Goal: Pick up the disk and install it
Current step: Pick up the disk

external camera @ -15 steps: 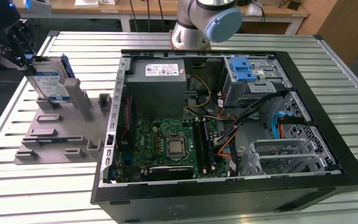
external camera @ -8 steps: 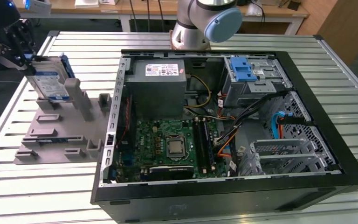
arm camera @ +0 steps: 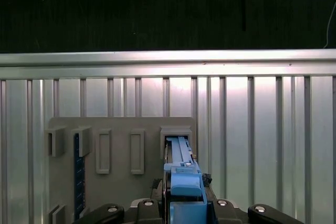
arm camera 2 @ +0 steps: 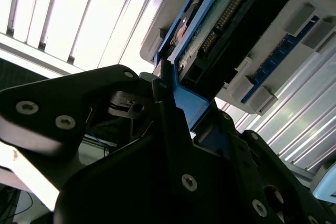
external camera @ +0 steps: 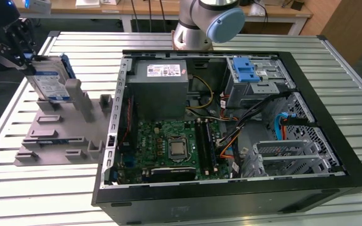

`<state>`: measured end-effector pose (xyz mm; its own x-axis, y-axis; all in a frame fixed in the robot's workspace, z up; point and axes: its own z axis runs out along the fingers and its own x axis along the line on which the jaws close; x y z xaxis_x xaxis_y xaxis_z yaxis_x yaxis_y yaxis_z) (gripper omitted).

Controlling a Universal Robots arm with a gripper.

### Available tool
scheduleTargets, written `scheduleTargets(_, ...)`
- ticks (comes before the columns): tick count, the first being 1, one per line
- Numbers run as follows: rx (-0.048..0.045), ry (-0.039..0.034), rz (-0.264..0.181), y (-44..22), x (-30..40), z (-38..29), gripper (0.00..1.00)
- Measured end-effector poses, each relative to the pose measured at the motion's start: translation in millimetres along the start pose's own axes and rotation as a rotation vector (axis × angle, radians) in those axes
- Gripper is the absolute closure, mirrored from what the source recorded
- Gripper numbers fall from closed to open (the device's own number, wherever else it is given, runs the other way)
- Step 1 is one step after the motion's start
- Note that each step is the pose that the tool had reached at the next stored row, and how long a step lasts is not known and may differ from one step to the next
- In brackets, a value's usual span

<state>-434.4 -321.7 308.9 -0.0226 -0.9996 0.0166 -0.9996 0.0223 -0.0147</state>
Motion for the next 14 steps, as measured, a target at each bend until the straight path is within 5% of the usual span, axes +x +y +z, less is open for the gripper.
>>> scheduleTargets(14,0.0000,0.0003,0.000,-0.1,0.1,-3.9,0.64)
